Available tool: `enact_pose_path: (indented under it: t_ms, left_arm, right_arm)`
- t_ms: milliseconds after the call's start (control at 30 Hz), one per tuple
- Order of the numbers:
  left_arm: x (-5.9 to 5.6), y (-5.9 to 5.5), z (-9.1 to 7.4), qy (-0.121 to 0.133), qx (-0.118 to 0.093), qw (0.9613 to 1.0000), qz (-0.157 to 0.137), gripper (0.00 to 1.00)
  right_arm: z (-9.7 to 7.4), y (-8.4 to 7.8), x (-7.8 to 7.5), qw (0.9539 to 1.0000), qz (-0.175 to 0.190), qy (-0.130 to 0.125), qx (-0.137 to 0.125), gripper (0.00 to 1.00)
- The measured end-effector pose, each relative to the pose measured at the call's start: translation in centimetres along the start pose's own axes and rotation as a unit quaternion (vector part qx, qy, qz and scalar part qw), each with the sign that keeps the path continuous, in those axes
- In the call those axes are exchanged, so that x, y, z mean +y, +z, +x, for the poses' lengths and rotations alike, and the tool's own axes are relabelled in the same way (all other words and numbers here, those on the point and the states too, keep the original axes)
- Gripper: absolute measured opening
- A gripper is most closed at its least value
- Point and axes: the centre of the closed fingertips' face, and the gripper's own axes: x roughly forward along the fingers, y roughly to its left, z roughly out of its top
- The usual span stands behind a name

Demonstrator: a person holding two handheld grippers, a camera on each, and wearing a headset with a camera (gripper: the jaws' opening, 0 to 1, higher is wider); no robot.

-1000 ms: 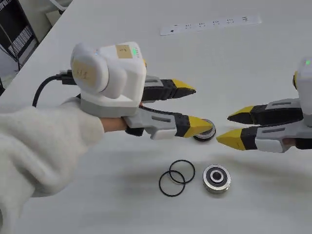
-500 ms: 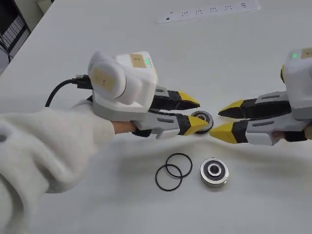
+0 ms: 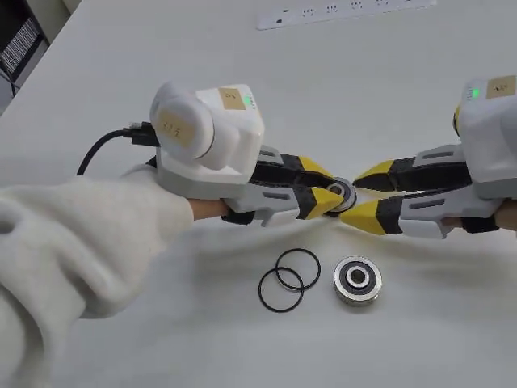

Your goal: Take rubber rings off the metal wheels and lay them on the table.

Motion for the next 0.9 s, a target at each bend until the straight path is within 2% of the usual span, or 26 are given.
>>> enact_pose_path:
  t_ms: [67,233,500,700,900]
  left_arm:
    - [-0.1,0.0,-0.1,-0.002,0.000,1.0000,-0.004,0.14]
    - [-0.4,0.0,-0.1,-0.006,-0.001,1.0000,-0.007,0.14]
    - [-0.6,0.0,0.1,-0.010,-0.001,0.9999,-0.005,0.14]
    - [-0.5,-0.1,0.2,-0.003,-0.006,0.9999,-0.009,0.14]
    - [-0.6,-0.1,0.4,-0.001,-0.007,0.9998,-0.016,0.14]
  right_arm:
    - [0.0,0.0,-0.1,0.9999,-0.016,-0.005,0.002,0.24]
    - [-0.2,0.0,0.3,0.9995,-0.031,0.001,0.002,0.20]
    - [-0.5,-0.2,0.4,0.9991,-0.042,0.001,0.008,0.18]
    - [-1.0,-0.8,0.0,0.9985,-0.051,-0.009,0.018,0.09]
    - [-0.8,-0.8,-0.1,0.9973,-0.066,-0.009,0.030,0.08]
